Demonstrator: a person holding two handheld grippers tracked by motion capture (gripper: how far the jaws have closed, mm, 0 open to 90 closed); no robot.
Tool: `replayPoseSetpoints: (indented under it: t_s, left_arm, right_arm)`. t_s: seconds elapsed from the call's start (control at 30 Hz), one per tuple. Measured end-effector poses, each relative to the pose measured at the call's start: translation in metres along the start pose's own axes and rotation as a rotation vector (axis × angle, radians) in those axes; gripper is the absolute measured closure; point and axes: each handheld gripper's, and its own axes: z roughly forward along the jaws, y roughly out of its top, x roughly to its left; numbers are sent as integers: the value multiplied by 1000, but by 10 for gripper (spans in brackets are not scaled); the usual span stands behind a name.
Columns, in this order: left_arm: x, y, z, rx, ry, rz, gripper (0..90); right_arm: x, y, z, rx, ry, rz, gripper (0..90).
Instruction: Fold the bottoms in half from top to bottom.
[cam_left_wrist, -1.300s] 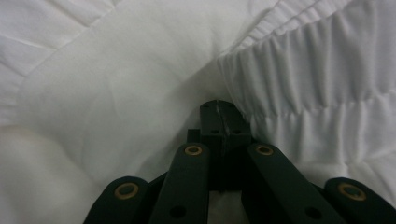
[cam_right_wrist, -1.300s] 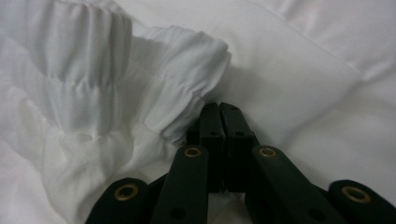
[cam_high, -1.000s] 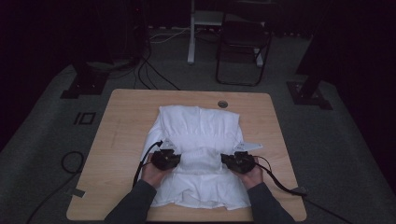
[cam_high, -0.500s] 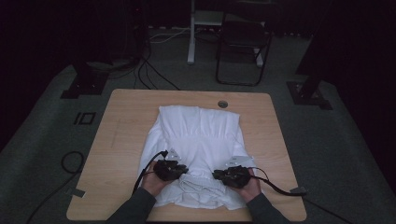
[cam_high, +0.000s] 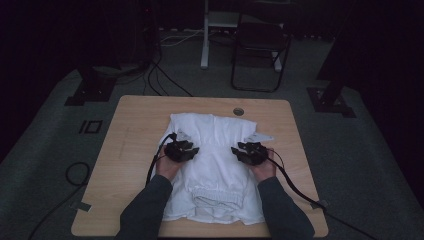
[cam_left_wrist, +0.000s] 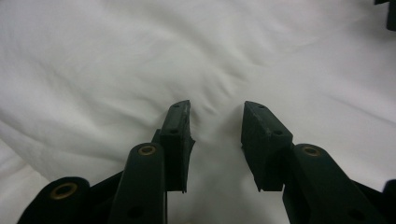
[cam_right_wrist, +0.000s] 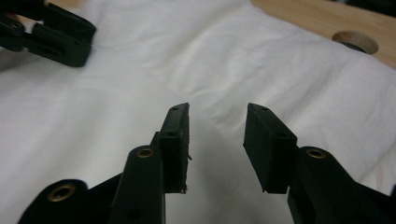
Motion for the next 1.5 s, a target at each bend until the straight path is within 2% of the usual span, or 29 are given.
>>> replayPoseSetpoints:
  t_s: [0.03,0.07,0.1,0.17,0.23,0.3,0.43,0.63,0.77,0.87,0.93,1.0,1.07,1.13,1.2,1.33,1.4,1.47,1.5]
  left_arm:
    - [0,0,0,0,0,0,612]
    - [6,-10,8,-6,-28,-20,612]
    - [7,-15,9,-30,-38,-25,607]
    - [9,-21,6,-47,-50,-46,609]
    - [6,-24,3,-43,-38,-34,612]
    - [0,-28,-1,-43,-26,-26,613]
    - [-13,-41,-13,-43,-24,-26,616]
    - [-36,-64,-34,-38,-41,-13,615]
    - [-52,-76,-46,-33,-50,-14,615]
    - [-59,-78,-54,-11,-62,1,604]
    - [-58,-74,-60,-18,-87,20,547]
    - [-52,-65,-66,-50,-56,43,505]
    - [-39,-52,-71,-87,-16,23,467]
    - [-21,-35,-73,-126,41,-2,421]
    - [0,-19,-67,-129,74,-43,348]
    - [38,-1,-42,-67,177,-101,276]
    - [54,0,-27,-22,178,-151,262]
    - [64,-3,-16,19,186,-174,248]
    - [68,-4,-12,32,167,-183,246]
  right_arm:
    - [0,0,0,0,0,0,591]
    - [-2,-1,9,24,-15,4,586]
    - [-6,-8,23,57,-35,0,570]
    - [-7,-18,29,63,-27,6,564]
    - [-6,-25,30,50,-17,20,559]
    - [-6,-30,27,46,1,42,558]
    - [2,-38,17,48,19,28,558]
    - [22,-58,-6,48,45,34,558]
    - [39,-72,-24,49,40,21,558]
    - [45,-78,-32,51,41,15,558]
    - [45,-78,-33,51,43,12,559]
    - [44,-78,-33,49,49,19,559]
    - [44,-78,-33,49,49,19,559]
    - [44,-78,-33,49,50,20,559]
    - [44,-78,-33,49,49,20,559]
    - [44,-78,-33,49,50,22,559]
    - [44,-78,-33,49,50,22,559]
    - [44,-78,-33,48,50,22,559]
    - [44,-78,-33,48,51,23,559]
